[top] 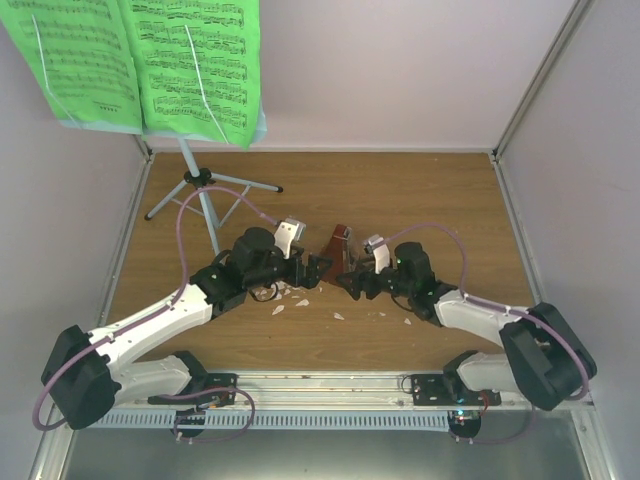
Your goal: Pack up the instrument practice props
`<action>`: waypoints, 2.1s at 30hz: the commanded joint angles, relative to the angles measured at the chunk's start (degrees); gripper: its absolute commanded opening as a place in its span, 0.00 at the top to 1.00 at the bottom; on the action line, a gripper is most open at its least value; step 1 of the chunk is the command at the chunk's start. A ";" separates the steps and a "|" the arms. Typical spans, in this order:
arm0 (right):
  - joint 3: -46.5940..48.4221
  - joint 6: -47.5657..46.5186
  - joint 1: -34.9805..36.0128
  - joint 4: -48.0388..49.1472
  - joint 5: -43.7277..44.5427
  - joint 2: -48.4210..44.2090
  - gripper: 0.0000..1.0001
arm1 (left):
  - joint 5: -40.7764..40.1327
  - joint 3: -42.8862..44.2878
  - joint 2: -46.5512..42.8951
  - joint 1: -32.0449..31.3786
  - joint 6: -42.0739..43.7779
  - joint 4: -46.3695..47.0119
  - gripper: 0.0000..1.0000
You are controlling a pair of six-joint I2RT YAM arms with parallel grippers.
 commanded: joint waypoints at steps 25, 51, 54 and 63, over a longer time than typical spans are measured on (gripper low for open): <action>2.44 -7.30 6.93 4.00 20.04 2.08 0.00 | -0.79 1.50 -8.80 8.94 3.72 -5.20 0.01; 3.23 10.70 19.24 10.31 37.25 20.26 0.00 | -5.98 10.06 -6.58 23.90 25.65 -7.43 0.01; 4.17 10.72 19.25 10.99 38.88 23.33 0.00 | -5.73 9.10 -7.43 24.13 25.65 -7.12 0.01; 5.94 9.29 19.25 11.30 42.57 27.37 0.00 | -5.70 8.39 -7.84 24.50 25.65 -7.07 0.01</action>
